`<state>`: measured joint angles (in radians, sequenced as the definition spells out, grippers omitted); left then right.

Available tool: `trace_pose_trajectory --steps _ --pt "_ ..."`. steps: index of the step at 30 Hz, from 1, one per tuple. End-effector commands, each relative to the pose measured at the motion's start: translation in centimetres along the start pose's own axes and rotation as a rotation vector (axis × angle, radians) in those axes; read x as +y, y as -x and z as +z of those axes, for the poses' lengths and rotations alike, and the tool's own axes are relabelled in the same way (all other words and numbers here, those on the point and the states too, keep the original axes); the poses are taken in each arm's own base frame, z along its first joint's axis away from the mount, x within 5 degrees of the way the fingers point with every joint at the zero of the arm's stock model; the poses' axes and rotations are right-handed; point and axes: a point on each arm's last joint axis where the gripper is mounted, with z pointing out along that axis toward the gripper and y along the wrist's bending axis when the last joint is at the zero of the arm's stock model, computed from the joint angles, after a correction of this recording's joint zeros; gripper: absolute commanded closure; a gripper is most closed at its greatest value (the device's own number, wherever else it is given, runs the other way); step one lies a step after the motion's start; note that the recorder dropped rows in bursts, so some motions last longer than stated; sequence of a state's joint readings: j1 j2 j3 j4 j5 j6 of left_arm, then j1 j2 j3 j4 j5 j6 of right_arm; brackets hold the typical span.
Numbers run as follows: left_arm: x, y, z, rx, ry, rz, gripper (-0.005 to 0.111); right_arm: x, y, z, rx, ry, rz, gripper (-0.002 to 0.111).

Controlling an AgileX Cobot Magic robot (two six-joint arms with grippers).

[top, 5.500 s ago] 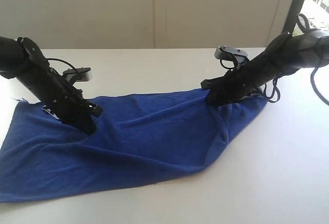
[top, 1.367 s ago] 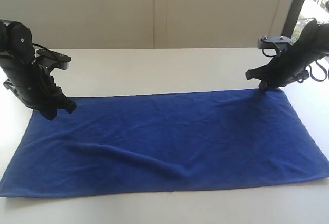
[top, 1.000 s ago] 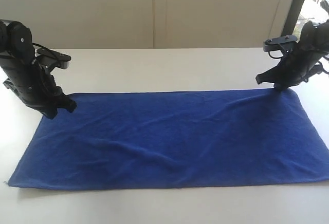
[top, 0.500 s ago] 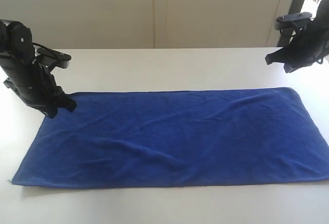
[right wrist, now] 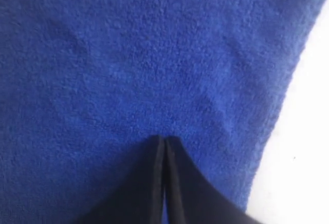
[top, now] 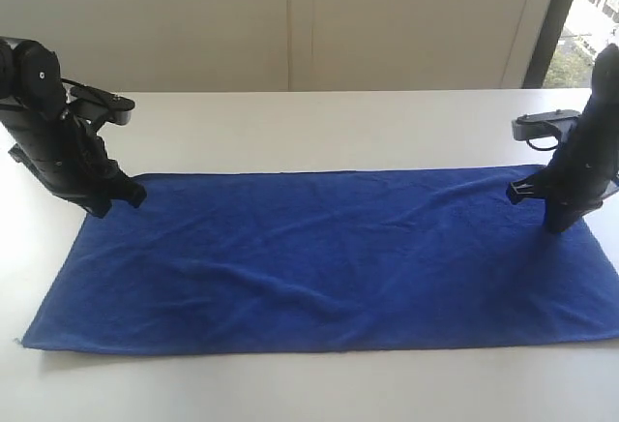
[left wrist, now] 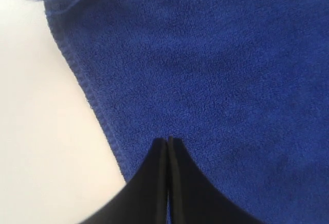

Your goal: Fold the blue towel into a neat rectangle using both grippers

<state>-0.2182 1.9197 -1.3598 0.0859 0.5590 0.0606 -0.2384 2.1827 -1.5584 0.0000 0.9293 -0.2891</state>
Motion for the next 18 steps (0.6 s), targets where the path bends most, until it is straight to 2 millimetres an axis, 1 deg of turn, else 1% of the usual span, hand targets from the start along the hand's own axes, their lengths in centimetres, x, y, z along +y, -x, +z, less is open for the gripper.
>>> trace_pose_trajectory --steps 1,6,11,13,15,16,17,18 --pt "-0.2 0.0 -0.3 -0.007 -0.006 -0.005 0.107 -0.7 -0.6 0.5 0.005 -0.067 0.009 0.108" --pt "-0.2 0.1 -0.3 -0.018 -0.004 -0.005 0.107 -1.5 -0.8 0.4 0.009 -0.092 0.025 0.108" --pt "-0.2 0.1 -0.3 -0.018 -0.004 -0.005 0.107 -1.4 -0.7 0.4 -0.011 -0.068 0.050 0.108" --pt "-0.2 0.2 -0.3 -0.022 -0.003 -0.005 0.107 -1.1 -0.4 -0.5 -0.058 -0.035 0.080 0.108" --pt "-0.1 0.3 -0.5 -0.043 0.002 -0.003 0.107 -0.8 0.0 -2.1 -0.131 -0.014 0.104 0.108" --pt "-0.1 0.5 -1.0 -0.060 0.007 0.009 0.107 -0.8 0.2 -3.0 -0.162 -0.011 0.111 0.108" --pt "0.0 0.8 -1.8 -0.081 0.014 0.020 0.107 -0.7 0.3 -4.4 -0.206 -0.005 0.120 0.108" --pt "0.1 1.0 -2.7 -0.107 0.020 0.020 0.107 -0.7 0.3 -5.3 -0.226 -0.010 0.119 0.108"
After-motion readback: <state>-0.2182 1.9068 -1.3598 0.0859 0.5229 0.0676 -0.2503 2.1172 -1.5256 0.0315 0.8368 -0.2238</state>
